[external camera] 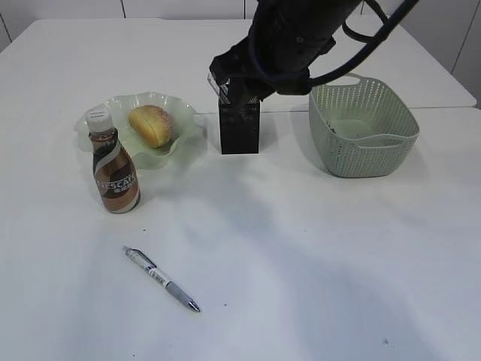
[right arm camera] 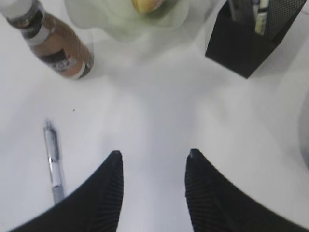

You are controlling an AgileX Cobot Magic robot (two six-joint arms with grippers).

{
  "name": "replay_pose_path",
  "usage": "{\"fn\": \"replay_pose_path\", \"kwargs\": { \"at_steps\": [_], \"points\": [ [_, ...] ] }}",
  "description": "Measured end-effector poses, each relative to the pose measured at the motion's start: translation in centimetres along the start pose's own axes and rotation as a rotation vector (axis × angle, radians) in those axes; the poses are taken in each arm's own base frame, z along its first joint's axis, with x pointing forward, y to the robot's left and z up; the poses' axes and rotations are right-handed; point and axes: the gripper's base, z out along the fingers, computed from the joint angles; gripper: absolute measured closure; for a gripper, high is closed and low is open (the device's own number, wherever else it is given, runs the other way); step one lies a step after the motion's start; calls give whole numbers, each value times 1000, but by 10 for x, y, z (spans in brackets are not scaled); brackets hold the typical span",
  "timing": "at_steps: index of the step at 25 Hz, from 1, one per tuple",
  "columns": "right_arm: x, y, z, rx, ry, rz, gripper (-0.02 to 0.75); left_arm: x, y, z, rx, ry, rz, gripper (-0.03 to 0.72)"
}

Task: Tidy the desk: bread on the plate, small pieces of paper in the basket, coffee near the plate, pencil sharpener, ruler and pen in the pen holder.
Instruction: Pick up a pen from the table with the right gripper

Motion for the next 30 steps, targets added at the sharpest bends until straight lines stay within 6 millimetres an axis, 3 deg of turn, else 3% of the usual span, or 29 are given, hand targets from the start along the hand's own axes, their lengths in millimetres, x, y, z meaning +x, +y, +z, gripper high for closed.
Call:
{"fn": "replay_pose_path", "kwargs": {
  "at_steps": [14,18,23,30],
  "points": [
    [21,22,-2,-258,219,-110,391,17,1,-2,-14,187,-26,395],
    [25,32,12,-284,279,-135,391,23,2,-3,-30,258,-25,395],
    [29,73,35,-336,348,-225,391,31,4,-5,-49,344,-21,395],
    [21,108,61,-357,358,-265,391,33,5,-7,-55,376,-13,395]
  ]
}}
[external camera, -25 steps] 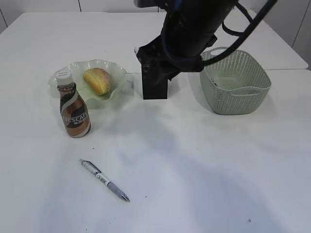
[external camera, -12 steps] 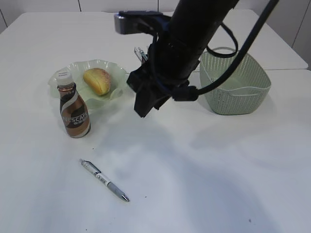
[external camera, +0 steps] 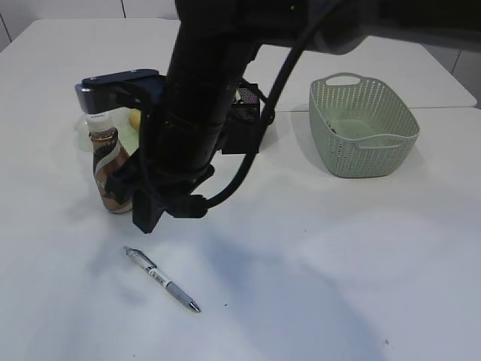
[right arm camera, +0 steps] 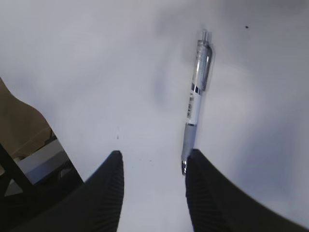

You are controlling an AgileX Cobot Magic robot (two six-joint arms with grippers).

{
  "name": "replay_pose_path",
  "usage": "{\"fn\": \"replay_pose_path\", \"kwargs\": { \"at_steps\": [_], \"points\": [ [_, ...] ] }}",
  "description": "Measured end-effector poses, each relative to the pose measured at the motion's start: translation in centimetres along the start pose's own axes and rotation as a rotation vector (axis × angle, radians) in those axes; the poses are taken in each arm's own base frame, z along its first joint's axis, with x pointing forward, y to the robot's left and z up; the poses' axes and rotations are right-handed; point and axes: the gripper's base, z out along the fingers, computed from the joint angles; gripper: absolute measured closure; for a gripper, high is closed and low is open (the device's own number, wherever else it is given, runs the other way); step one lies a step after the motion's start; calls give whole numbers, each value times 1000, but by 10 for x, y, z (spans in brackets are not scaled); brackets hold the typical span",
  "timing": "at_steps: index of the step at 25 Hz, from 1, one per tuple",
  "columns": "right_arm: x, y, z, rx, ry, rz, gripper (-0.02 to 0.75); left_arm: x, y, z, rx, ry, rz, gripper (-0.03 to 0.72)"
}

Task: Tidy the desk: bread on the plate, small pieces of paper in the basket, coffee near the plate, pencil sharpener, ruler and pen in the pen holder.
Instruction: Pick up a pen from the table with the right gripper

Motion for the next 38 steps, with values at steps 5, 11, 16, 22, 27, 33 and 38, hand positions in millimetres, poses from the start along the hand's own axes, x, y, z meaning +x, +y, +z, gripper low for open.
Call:
{"fn": "replay_pose_path", "kwargs": {
  "at_steps": [5,11,16,22,27,33,38],
  "points": [
    [-19,-1,19,22,-6,-9,391,0,0,0,1,0,2,395],
    [-30,-15,36,97,-1,58,391,0,0,0,1,0,13,395],
    [-28,-25,64,138,57,99,391,0,0,0,1,0,29,395],
    [-25,-23,88,169,110,106,392,0,0,0,1,0,37,395],
    [-25,-15,98,166,126,102,392,0,0,0,1,0,44,395],
    [-24,-16,104,166,138,118,392,0,0,0,1,0,45,395],
    [-21,-19,115,166,161,136,392,0,0,0,1,0,45,395]
  ]
}}
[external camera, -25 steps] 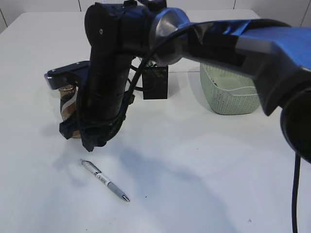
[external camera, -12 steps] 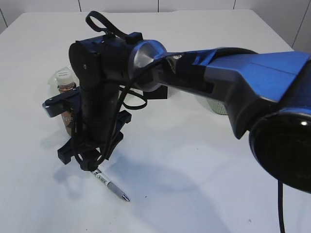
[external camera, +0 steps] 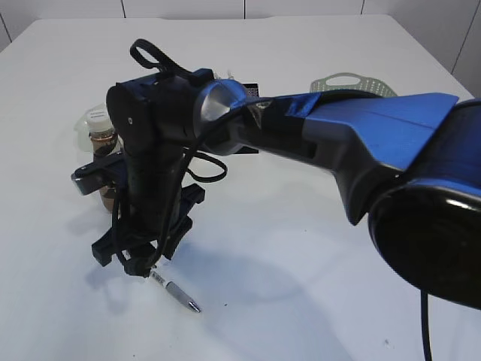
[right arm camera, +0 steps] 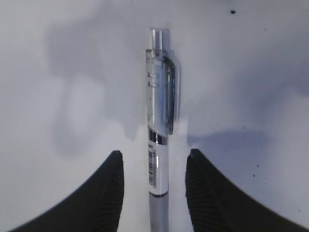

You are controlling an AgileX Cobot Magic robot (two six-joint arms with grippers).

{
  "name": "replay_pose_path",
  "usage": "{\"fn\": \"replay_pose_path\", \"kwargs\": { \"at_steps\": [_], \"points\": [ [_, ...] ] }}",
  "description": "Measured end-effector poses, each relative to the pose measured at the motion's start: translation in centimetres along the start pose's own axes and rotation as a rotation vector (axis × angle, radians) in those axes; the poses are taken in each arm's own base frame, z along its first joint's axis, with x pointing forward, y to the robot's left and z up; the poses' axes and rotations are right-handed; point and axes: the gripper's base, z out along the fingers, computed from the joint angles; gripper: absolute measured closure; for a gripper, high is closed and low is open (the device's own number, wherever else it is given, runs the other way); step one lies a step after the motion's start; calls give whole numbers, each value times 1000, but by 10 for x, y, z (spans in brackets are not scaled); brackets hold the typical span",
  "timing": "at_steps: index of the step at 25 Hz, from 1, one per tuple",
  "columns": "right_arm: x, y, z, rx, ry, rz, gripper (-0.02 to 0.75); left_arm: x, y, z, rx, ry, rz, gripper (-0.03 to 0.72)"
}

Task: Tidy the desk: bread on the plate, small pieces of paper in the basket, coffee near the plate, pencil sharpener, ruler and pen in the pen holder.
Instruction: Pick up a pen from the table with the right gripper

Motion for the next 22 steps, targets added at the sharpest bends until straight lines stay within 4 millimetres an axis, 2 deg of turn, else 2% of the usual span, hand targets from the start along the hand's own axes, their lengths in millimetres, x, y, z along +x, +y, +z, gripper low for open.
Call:
{"fn": "replay_pose_path", "kwargs": {
  "at_steps": [4,8,22],
  "points": [
    [0,2,11,-1,21,0,392,0,0,0,0,1,2,395],
    [1,15,18,-3,32,-24,392,0,0,0,0,1,7,395],
    [1,10,22,83,45,-75,392,0,0,0,0,2,12,395]
  ]
}}
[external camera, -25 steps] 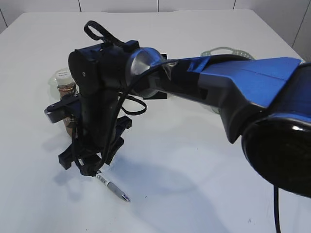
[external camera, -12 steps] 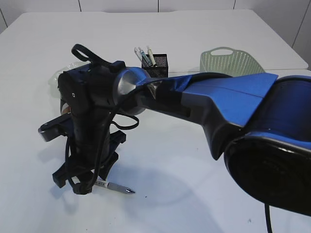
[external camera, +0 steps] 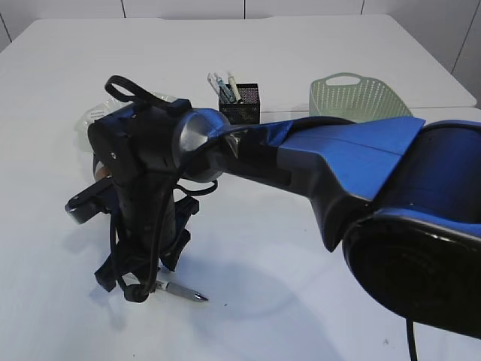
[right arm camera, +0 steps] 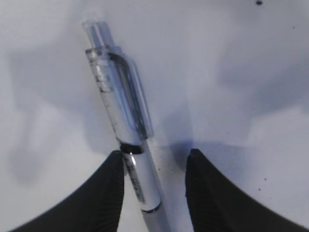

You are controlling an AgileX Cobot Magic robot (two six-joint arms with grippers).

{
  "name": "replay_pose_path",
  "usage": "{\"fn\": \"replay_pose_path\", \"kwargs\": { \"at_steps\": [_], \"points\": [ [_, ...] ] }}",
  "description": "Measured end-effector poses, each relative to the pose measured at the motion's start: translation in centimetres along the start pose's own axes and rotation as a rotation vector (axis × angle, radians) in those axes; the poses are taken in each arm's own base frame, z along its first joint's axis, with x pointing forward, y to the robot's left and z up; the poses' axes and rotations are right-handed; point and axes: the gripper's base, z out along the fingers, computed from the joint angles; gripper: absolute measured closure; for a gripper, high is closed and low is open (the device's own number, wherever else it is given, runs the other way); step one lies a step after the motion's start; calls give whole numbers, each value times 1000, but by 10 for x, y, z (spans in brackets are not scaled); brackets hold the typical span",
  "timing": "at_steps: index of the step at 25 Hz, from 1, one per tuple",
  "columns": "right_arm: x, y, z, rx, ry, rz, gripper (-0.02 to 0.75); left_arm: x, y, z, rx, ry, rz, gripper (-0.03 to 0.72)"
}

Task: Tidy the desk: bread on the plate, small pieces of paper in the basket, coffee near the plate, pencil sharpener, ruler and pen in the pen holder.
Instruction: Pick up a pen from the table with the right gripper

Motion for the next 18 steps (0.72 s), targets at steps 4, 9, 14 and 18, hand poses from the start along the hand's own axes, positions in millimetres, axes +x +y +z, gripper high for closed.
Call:
{"fn": "replay_pose_path", "kwargs": {
  "at_steps": [4,9,14,18],
  "points": [
    [0,1,0,6,1,-47,392,0,0,0,0,0,7,395],
    [0,1,0,14,1,-87,392,0,0,0,0,0,10,395],
    [0,0,0,17,2,-103,468,0,0,0,0,0,11,395],
    [0,0,1,16,4,-124,503,0,0,0,0,0,13,395]
  ]
}}
